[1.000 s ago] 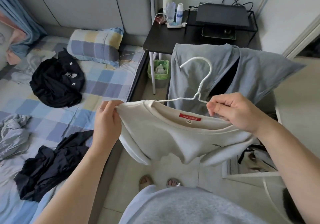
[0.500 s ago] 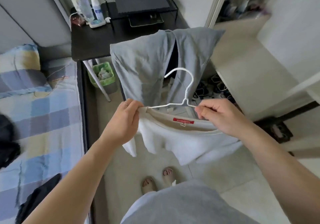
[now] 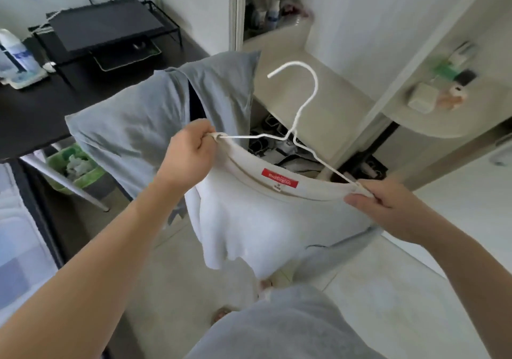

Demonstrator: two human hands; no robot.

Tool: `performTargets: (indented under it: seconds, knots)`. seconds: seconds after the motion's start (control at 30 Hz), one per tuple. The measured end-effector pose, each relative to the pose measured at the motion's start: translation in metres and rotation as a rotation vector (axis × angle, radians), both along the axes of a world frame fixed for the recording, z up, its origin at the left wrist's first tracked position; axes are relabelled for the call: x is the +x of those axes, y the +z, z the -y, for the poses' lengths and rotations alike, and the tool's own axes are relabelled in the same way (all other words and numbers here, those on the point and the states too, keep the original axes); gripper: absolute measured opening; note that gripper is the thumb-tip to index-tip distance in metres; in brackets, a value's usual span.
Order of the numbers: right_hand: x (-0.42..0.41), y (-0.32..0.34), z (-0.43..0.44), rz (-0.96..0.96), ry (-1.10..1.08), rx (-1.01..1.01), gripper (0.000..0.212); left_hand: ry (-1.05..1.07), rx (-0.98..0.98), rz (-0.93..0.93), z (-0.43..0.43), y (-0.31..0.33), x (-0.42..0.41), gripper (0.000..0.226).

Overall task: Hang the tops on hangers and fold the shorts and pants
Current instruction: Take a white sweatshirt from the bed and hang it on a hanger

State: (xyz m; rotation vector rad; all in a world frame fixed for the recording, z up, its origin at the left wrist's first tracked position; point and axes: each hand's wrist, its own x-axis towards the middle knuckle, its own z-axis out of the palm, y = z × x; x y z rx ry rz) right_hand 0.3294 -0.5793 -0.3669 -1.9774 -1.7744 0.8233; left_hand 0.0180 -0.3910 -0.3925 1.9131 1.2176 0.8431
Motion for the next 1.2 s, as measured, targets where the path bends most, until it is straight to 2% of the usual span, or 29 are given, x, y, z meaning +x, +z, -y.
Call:
performTargets:
  seconds: [0.13,0.23,0.37,0.47,0.57,0.67,0.87,1.0,1.1,1.2]
  knots:
    - [0.004,0.023,-0.008,-0.051,-0.096,0.126,0.035,-0.079,0.046,-0.045,-0.051,0.017,0.054,0.017]
    - [0.015,0.041,-0.027,-0.177,-0.123,0.149,0.014,-0.158,0.115,-0.052,-0.085,0.032,0.103,0.021]
    - [0.032,0.054,-0.054,-0.354,-0.274,0.276,0.015,-0.189,0.240,-0.093,-0.124,0.046,0.158,0.026]
    - [0.044,0.057,-0.075,-0.430,-0.364,0.324,0.011,-0.164,0.238,-0.101,-0.137,0.046,0.184,0.037]
    - [0.053,0.060,-0.103,-0.426,-0.458,0.375,0.010,-0.177,0.194,0.001,-0.135,0.041,0.198,0.046]
    - [0.057,0.067,-0.139,-0.440,-0.500,0.403,0.009,-0.223,0.116,0.098,-0.128,0.038,0.205,0.039]
    - [0.064,0.086,-0.225,-0.435,-0.600,0.559,0.009,-0.458,-0.053,0.194,-0.145,0.043,0.206,0.014]
    - [0.067,0.112,-0.291,-0.453,-0.713,0.673,0.014,-0.630,-0.046,0.148,-0.184,0.057,0.212,0.004]
    - [0.069,0.132,-0.339,-0.463,-0.777,0.745,0.014,-0.750,0.017,0.076,-0.222,0.068,0.214,0.013]
    - [0.070,0.147,-0.381,-0.482,-0.820,0.822,0.026,-0.819,0.093,0.036,-0.262,0.080,0.218,0.028]
